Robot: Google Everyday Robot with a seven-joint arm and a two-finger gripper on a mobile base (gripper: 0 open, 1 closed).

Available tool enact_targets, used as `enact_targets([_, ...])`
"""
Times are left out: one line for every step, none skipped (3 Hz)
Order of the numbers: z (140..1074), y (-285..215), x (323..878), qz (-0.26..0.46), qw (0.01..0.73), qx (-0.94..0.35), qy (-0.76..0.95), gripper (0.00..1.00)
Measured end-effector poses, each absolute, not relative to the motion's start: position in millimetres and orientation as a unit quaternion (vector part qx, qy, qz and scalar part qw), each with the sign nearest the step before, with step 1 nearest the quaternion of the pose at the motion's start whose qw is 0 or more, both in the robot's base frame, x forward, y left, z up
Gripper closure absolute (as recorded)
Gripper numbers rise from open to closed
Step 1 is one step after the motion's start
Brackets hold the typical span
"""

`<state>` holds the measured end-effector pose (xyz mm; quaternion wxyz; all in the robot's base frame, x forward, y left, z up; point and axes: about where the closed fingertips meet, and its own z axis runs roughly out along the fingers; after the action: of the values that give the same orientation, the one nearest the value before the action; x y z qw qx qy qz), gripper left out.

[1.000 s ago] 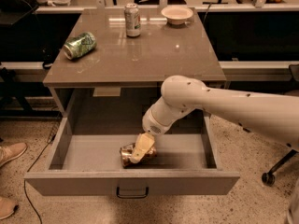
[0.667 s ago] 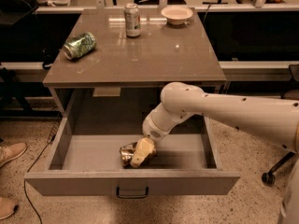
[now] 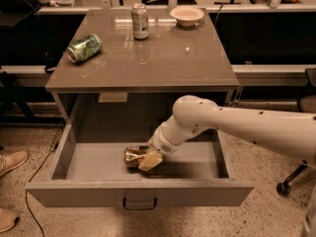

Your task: Pick orange can from top drawer and place on counter

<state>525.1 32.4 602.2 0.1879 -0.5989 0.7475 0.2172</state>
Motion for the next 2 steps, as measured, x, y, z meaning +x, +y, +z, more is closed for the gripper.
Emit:
enact_targets([626,16,521,0.227,0.216,-0.583,0.75,0.72])
enact_targets([677,-22,517,0.232,0.271,-0.562,0.746,0.95])
